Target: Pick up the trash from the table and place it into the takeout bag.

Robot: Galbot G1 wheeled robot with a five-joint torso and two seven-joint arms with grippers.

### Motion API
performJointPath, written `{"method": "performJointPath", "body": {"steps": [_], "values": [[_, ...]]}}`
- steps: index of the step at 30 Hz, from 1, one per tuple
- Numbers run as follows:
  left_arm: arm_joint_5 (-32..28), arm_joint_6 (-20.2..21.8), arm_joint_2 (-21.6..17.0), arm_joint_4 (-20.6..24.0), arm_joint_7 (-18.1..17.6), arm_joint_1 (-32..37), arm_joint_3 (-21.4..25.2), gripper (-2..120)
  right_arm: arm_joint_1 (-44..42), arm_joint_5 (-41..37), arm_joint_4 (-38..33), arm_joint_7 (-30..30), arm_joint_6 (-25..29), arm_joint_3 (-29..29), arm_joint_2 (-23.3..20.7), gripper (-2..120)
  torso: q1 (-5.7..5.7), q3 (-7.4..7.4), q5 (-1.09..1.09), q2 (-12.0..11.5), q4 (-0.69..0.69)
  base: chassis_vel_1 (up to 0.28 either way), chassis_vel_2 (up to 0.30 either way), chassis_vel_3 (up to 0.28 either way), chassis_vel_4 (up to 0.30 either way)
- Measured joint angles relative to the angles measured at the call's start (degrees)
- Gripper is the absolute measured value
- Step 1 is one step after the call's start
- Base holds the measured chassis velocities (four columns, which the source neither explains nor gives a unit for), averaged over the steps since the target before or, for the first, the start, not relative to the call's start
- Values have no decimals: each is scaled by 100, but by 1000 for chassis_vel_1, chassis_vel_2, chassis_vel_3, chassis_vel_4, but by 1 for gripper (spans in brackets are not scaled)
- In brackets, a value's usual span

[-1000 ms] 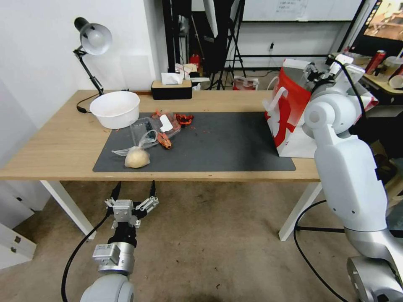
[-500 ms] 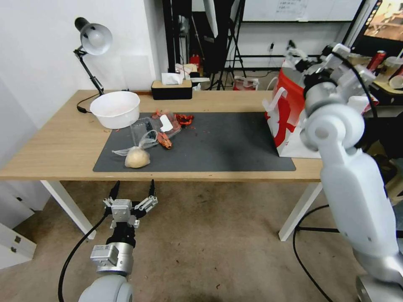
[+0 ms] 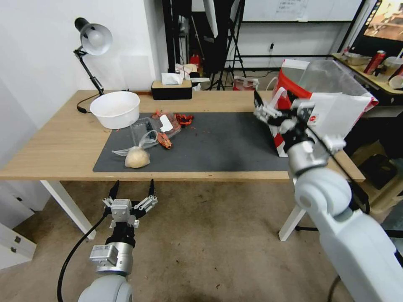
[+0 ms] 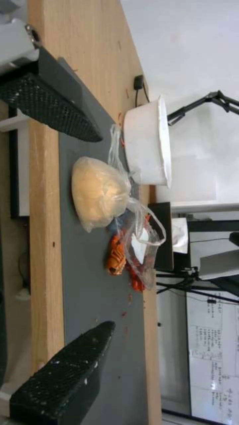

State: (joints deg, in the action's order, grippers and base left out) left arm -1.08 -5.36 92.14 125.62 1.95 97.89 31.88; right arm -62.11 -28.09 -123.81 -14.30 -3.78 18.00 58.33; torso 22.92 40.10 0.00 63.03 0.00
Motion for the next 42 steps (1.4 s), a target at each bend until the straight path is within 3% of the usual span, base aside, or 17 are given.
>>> {"method": "performJointPath", "body": {"steps": [9, 17, 25, 42], "values": [[-37, -4, 0, 2, -3, -28, 18, 100, -1561, 939, -140, -128, 772, 181, 300, 100, 0, 0, 1, 0, 0, 0, 0, 0, 0], [-54, -2, 0, 3, -5, -39, 15, 100, -2404, 1217, 31, -421, 1230, 172, 560, 100, 0, 0, -1, 0, 0, 0, 0, 0, 0], [-70, 13, 0, 21, -5, -53, 13, 100, -2725, 1353, 300, -577, 1500, 69, 737, 100, 0, 0, 0, 0, 0, 0, 0, 0, 0], [-264, 46, -42, -103, 43, -382, 36, 100, -2670, 1396, 354, -599, 1518, 38, 745, 100, 0, 0, 1, 0, 1, 0, 0, 0, 0]]}}
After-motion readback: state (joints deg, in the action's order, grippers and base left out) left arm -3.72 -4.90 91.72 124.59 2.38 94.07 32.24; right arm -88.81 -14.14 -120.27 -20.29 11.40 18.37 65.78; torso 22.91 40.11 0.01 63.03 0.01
